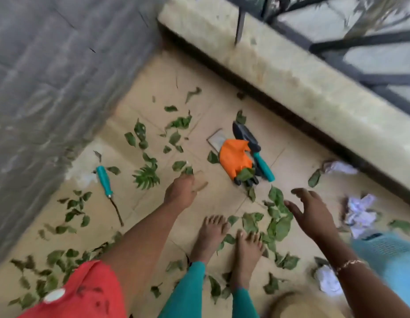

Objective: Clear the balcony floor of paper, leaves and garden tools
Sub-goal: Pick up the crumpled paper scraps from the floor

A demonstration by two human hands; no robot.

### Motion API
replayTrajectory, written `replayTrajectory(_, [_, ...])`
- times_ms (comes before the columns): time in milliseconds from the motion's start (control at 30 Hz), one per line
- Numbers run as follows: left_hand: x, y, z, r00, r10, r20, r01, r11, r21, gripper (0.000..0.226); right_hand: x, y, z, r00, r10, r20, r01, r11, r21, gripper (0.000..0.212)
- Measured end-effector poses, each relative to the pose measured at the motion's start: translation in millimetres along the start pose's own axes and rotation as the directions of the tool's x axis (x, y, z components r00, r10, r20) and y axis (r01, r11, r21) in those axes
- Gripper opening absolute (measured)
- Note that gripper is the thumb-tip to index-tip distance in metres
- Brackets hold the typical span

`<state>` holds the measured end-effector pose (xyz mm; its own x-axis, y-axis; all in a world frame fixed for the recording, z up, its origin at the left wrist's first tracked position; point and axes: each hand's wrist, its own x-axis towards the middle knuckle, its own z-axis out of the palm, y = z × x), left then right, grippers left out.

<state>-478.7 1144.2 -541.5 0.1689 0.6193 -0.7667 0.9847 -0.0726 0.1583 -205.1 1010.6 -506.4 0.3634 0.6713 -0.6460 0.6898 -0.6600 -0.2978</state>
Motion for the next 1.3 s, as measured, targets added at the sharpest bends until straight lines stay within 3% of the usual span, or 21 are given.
replayTrajectory(133, [50, -8, 48, 1.000, -0.003, 0.027, -0.002, 0.983, 0.182, 0.041, 28, 19, 54, 1.000, -0.006, -0.009, 0.006, 1.000, -0.003, 0.042])
replayTrajectory(267, [81, -9, 86, 0.999, 0.010, -0.037, 0.004, 0.934, 0.357, 0.061, 35, 38, 85, 1.000, -0.006, -0.025, 0.006, 1.000, -0.007, 0.044])
replayTrajectory(400, [94, -6, 104, 0.997, 0.049, -0.064, -0.016, 0.898, 0.439, 0.046, 35, 59, 103, 1.000, -0.006, -0.027, 0.007, 0.999, 0.031, 0.044])
replayTrajectory(533, [90, 8, 98, 0.974, 0.047, -0.221, 0.009, 0.969, 0.248, 0.032, 31, 78, 105, 0.999, 0.022, -0.046, -0.017, 0.995, 0.102, 0.041])
replayTrajectory(633, [77, 43, 88, 0.930, 0.044, -0.365, -0.070, 0.996, -0.059, 0.017, 30, 95, 96, 0.996, 0.041, -0.085, -0.028, 0.988, 0.153, 0.038])
replayTrajectory(733, [67, 95, 83, 0.957, 0.146, -0.250, -0.227, 0.914, -0.335, 0.004, 32, 122, 85, 0.985, 0.078, -0.152, -0.049, 0.981, 0.186, 0.034])
replayTrajectory(767, [64, 116, 82, 0.956, 0.233, -0.179, -0.286, 0.878, -0.383, 0.014, 33, 131, 80, 0.978, 0.104, -0.180, -0.066, 0.977, 0.204, 0.034])
replayTrajectory(833, [64, 157, 84, 0.924, 0.379, -0.056, -0.358, 0.799, -0.483, 0.030, 36, 150, 70, 0.960, 0.163, -0.226, -0.113, 0.969, 0.221, 0.033])
replayTrajectory(900, [73, 197, 93, 0.875, 0.484, -0.010, -0.419, 0.747, -0.517, 0.015, 41, 170, 61, 0.940, 0.230, -0.254, -0.180, 0.962, 0.204, 0.033])
replayTrajectory(1033, [96, 265, 116, 0.827, 0.560, -0.045, -0.553, 0.798, -0.241, 0.008, 58, 210, 50, 0.887, 0.315, -0.338, -0.303, 0.949, 0.088, 0.036])
replayTrajectory(1100, [105, 296, 120, 0.804, 0.588, -0.087, -0.594, 0.801, -0.074, 0.029, 67, 228, 48, 0.872, 0.322, -0.369, -0.342, 0.940, 0.011, 0.040])
replayTrajectory(1167, [115, 323, 126, 0.732, 0.676, -0.087, -0.667, 0.737, 0.113, 0.056, 74, 240, 50, 0.873, 0.338, -0.352, -0.376, 0.926, -0.044, 0.047])
replayTrajectory(1300, [133, 365, 143, 0.698, 0.715, 0.037, -0.672, 0.637, 0.378, 0.068, 85, 246, 55, 0.870, 0.403, -0.284, -0.440, 0.895, -0.077, 0.054])
